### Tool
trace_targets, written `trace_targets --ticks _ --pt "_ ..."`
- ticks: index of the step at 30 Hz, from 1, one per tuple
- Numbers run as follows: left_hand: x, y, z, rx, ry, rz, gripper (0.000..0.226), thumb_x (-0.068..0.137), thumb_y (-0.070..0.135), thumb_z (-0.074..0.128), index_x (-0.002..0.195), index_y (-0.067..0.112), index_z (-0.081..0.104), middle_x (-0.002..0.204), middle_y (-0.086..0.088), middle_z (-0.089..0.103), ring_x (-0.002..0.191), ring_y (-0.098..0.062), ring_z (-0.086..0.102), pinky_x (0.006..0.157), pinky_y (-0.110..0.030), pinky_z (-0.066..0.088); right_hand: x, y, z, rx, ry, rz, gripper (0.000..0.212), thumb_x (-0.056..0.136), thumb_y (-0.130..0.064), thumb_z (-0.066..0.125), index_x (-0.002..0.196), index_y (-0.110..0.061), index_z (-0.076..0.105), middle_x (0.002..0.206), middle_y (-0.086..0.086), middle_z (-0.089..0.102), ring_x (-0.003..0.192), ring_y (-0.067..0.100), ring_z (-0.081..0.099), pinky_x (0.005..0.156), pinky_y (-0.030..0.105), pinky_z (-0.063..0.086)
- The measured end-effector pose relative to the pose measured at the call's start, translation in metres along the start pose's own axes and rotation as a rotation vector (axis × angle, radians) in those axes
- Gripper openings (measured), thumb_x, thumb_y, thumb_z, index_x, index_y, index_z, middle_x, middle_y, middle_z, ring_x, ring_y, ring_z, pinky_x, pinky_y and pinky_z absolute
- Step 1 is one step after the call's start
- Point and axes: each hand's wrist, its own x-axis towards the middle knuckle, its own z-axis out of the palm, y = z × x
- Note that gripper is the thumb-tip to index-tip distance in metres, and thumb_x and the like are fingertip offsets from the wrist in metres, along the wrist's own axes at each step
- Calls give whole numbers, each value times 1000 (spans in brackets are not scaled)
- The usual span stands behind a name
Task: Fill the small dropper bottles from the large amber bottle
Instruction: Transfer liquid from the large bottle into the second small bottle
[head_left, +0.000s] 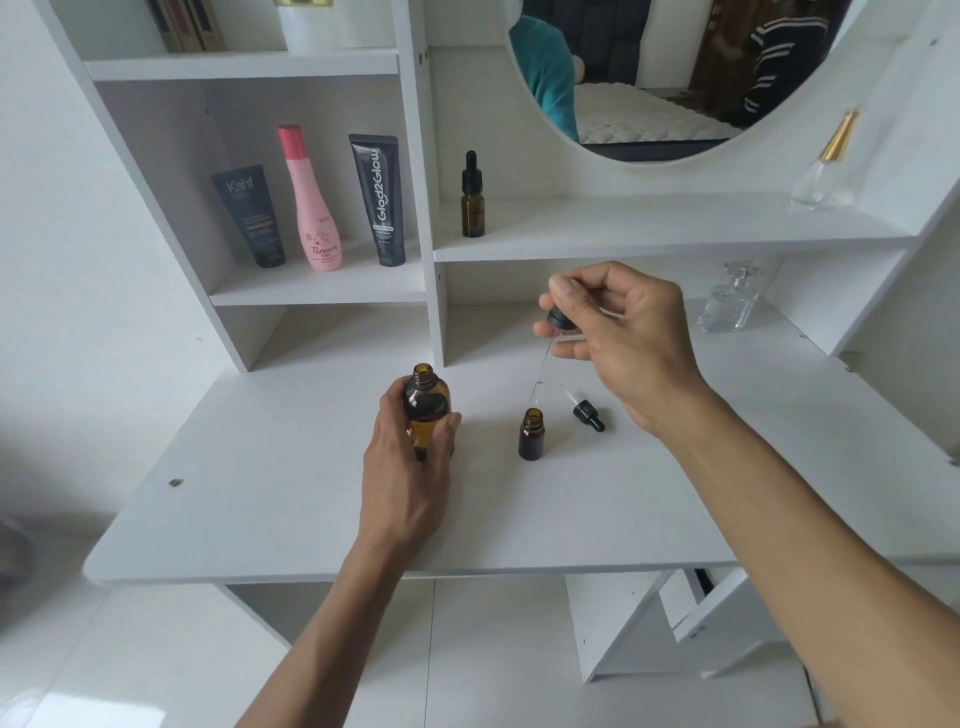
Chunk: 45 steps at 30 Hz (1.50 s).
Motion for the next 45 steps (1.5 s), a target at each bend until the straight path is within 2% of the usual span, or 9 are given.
trace_targets --ticks 3,7,10,14,18,27,34,39,45 --pt "0 0 0 8 3 2 45 98 32 61 139 31 41 119 6 60 98 -25 64 81 -26 44 -1 4 0 -9 0 5 9 95 -23 69 92 -14 70 92 7 76 77 19 78 74 43 62" --pt "0 0 0 15 3 -6 46 98 32 60 139 31 41 118 8 58 99 -23 63 75 -14 40 -2 5 1 -13 -12 13 9 95 -23 69 92 -15 70 91 6 76 77 19 78 73 43 62" --pt "0 0 -1 13 1 -10 46 98 32 61 139 31 40 118 8 58 99 -23 63 74 -13 40 -2 7 2 -19 -19 19 9 95 -23 69 93 -13 70 92 6 76 77 19 78 72 41 62" --pt "0 1 -1 11 -4 -13 47 98 33 60 140 31 39 120 7 59 99 -23 63 77 -19 42 -3 8 2 -23 -27 24 9 94 -23 71 92 -14 71 91 6 77 77 20 78 71 39 61" --pt "-1 0 -1 10 -2 -13 47 98 33 59 140 32 39 122 6 60 100 -22 63 76 -15 41 -3 8 2 -32 -33 23 9 93 -23 72 91 -14 71 91 6 77 76 19 78 71 37 61" --pt "0 -1 0 3 -5 -3 46 98 33 60 139 33 39 122 5 60 101 -23 63 83 -26 46 -4 6 4 -51 -42 17 13 93 -25 72 86 -14 70 88 5 77 74 18 77 67 34 60" --pt "0 -2 0 2 -10 2 47 98 34 58 140 32 39 125 5 60 102 -24 64 82 -24 45 -4 5 5 -76 -47 6 16 93 -26 72 83 -14 69 87 5 76 72 17 77 68 36 60" --pt "0 -2 0 10 -12 0 48 98 34 58 142 30 38 127 4 60 102 -24 64 84 -28 47 -5 3 6 -92 -55 -6 17 92 -27 73 81 -15 68 86 6 77 72 17 77 66 35 60" --pt "0 -1 0 5 -9 -3 46 98 33 59 140 32 39 120 7 59 99 -22 64 81 -25 46 -4 1 8 -114 -60 -19 19 92 -27 73 79 -14 67 85 7 76 71 18 77 63 32 60"
